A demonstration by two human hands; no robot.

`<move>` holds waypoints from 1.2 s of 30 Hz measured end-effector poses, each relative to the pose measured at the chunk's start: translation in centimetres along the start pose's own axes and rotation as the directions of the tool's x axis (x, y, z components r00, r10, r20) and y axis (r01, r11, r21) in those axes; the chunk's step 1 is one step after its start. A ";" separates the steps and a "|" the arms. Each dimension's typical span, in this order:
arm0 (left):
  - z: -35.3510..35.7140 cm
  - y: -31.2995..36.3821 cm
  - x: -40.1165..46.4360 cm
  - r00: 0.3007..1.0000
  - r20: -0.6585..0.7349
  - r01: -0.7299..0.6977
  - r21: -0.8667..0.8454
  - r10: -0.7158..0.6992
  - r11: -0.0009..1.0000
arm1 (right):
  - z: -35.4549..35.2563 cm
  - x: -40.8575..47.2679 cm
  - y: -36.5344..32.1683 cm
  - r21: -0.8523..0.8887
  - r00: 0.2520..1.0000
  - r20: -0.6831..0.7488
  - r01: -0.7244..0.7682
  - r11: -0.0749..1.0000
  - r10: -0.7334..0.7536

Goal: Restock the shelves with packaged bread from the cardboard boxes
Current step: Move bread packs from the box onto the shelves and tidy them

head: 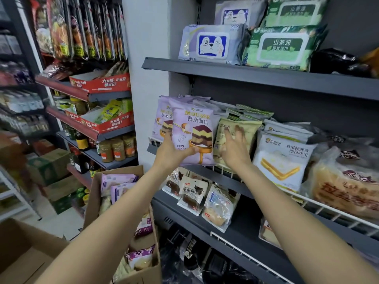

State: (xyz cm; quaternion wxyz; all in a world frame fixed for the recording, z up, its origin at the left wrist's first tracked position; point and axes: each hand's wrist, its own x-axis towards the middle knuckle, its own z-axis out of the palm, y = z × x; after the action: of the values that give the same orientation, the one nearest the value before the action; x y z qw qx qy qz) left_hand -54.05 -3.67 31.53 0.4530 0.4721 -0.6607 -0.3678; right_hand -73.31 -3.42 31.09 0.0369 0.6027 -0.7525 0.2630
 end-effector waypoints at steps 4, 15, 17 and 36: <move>0.0 0.0 -0.6 0.999 0.037 0.041 -0.072 -0.038 0.997 | -3.0 -0.1 -0.2 0.279 0.993 0.121 -0.041 0.959 0.008; 7.8 6.2 -7.6 0.925 0.346 -0.087 -0.218 0.161 0.972 | -11.4 -13.2 3.8 0.788 0.981 -0.031 -0.093 0.609 0.189; 10.6 8.1 -9.6 0.887 0.405 -0.132 -0.235 0.221 0.963 | -13.5 -15.6 6.4 0.792 0.963 -0.087 -0.089 0.604 0.256; 48.2 27.3 -25.0 0.735 0.558 -0.531 0.118 0.386 0.839 | -32.7 -27.9 42.9 0.726 0.709 -0.393 -0.151 0.670 0.586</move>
State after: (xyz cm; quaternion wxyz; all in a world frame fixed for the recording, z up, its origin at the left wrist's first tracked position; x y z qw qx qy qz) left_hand -103.98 30.78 34.83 0.2689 0.2342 -0.8967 -0.2622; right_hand -114.11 41.52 33.71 0.0046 0.2853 -0.6728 0.6826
